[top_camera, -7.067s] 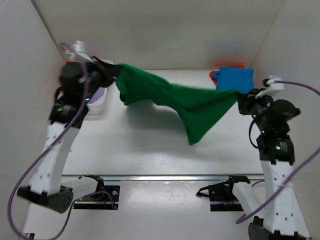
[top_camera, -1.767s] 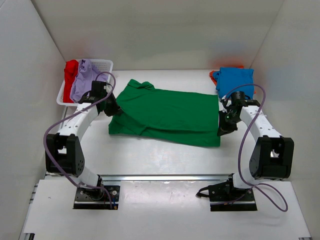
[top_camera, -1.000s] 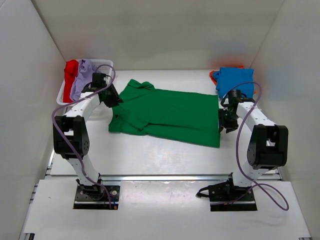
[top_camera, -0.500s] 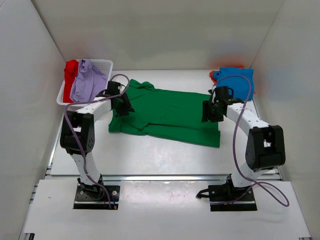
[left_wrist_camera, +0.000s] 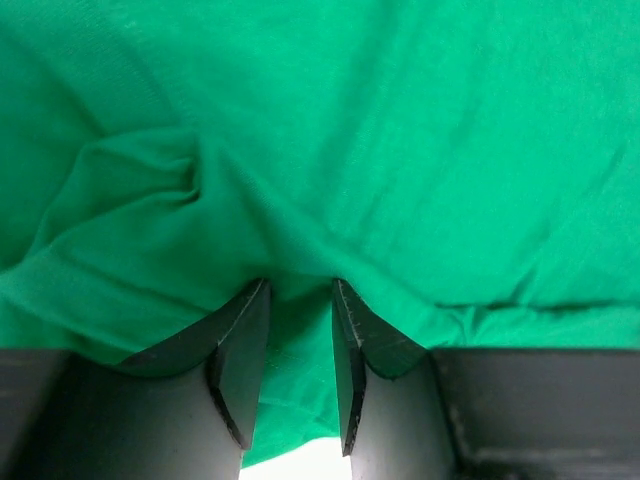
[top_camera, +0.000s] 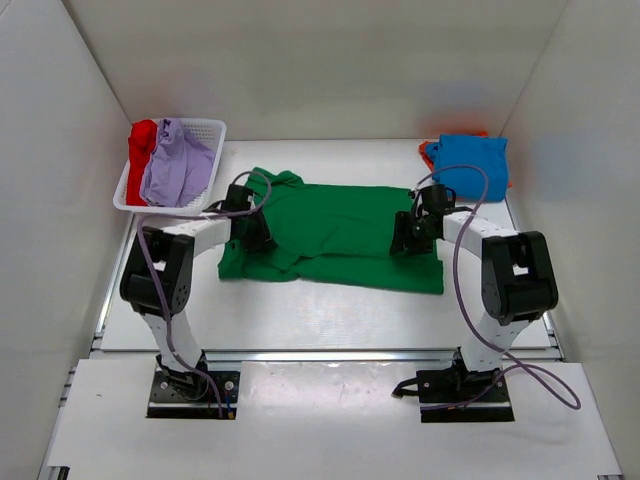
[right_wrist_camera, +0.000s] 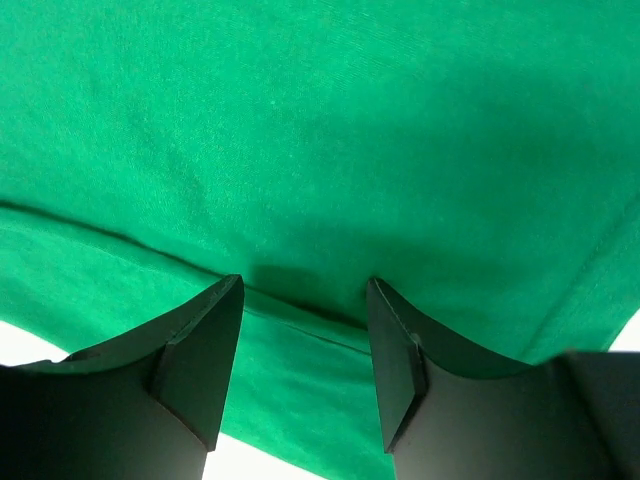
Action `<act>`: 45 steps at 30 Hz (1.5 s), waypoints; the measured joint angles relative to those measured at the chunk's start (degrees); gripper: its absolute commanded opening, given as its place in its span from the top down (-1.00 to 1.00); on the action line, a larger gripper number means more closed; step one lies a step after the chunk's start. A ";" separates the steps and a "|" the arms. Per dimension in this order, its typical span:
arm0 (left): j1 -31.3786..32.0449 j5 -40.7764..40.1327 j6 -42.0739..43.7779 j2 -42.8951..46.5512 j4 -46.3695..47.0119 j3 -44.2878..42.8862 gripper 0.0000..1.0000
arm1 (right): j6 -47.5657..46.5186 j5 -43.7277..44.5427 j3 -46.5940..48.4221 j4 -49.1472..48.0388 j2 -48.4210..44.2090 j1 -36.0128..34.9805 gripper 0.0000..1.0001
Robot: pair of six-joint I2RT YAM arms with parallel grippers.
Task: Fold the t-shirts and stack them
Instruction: Fold the flattened tshirt in 1/3 of the way, then grap the side of the flattened tshirt furthest away from the robot with both arms
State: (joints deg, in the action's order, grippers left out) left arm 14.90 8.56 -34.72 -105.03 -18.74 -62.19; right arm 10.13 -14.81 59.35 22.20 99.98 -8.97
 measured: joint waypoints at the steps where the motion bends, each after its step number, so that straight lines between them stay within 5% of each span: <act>1: 0.44 0.00 -0.07 1.31 -0.02 1.70 0.15 | 0.26 -0.33 -0.68 -0.59 -0.46 0.11 -0.02; 14: 4.37 -0.24 -0.52 20.46 -6.12 20.37 0.16 | 2.71 -2.29 -16.00 2.99 -15.85 0.72 -0.11; 19: 2.49 -0.26 -0.39 24.15 -11.80 20.28 -0.01 | 0.13 -3.37 -14.88 6.56 -16.33 2.60 -0.34; 28: -1.07 0.50 0.44 20.63 -15.58 -2.84 -0.11 | -2.64 -6.43 -1.99 7.61 -17.81 1.70 -0.45; 45: -8.98 -5.27 0.85 -16.50 -14.08 -32.52 -0.18 | -3.13 -2.78 10.23 4.87 -5.07 5.27 -0.44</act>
State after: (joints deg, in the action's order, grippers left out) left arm 5.91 3.29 -33.87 -121.54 -32.82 -94.72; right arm 7.01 -17.58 69.58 27.07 94.91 -3.70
